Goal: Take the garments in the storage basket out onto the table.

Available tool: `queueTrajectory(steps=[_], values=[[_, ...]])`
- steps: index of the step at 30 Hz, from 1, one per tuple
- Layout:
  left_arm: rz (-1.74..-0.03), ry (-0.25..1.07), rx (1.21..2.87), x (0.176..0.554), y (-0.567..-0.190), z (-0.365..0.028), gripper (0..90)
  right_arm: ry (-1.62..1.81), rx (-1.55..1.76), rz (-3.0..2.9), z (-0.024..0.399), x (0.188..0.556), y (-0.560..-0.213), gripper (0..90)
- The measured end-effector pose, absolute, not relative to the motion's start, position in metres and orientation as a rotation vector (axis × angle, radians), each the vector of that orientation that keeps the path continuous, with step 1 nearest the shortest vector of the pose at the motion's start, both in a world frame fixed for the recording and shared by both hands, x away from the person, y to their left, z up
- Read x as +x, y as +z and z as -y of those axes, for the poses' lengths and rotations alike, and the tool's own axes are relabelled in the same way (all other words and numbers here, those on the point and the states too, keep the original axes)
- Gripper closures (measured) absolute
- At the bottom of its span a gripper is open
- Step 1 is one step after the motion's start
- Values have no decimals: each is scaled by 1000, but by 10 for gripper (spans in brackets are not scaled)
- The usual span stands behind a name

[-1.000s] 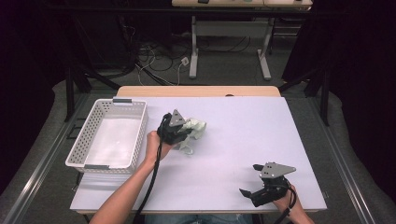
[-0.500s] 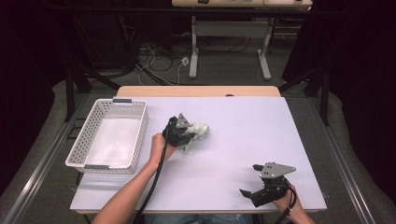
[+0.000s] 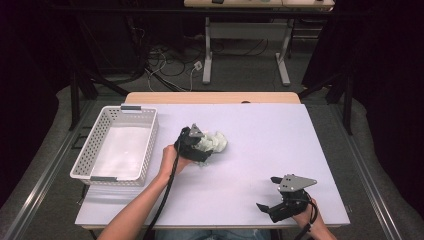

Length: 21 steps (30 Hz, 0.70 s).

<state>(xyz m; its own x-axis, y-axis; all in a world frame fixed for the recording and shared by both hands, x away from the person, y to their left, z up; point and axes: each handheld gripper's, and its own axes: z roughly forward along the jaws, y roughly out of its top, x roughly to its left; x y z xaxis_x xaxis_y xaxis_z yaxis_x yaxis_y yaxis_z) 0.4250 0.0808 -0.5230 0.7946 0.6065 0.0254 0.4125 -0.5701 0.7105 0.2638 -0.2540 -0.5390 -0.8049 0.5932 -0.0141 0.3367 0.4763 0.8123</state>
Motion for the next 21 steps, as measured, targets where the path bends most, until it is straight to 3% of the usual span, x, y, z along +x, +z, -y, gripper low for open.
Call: queueTrajectory(steps=[7, 21], values=[[-742, 362, 2231, 409, -509, -95, 9, 1243, 787, -2431, 255, 265, -539, 5], [-739, 411, 2195, 382, -499, -114, 0, 1241, 804, -2429, 257, 265, -539, 5]])
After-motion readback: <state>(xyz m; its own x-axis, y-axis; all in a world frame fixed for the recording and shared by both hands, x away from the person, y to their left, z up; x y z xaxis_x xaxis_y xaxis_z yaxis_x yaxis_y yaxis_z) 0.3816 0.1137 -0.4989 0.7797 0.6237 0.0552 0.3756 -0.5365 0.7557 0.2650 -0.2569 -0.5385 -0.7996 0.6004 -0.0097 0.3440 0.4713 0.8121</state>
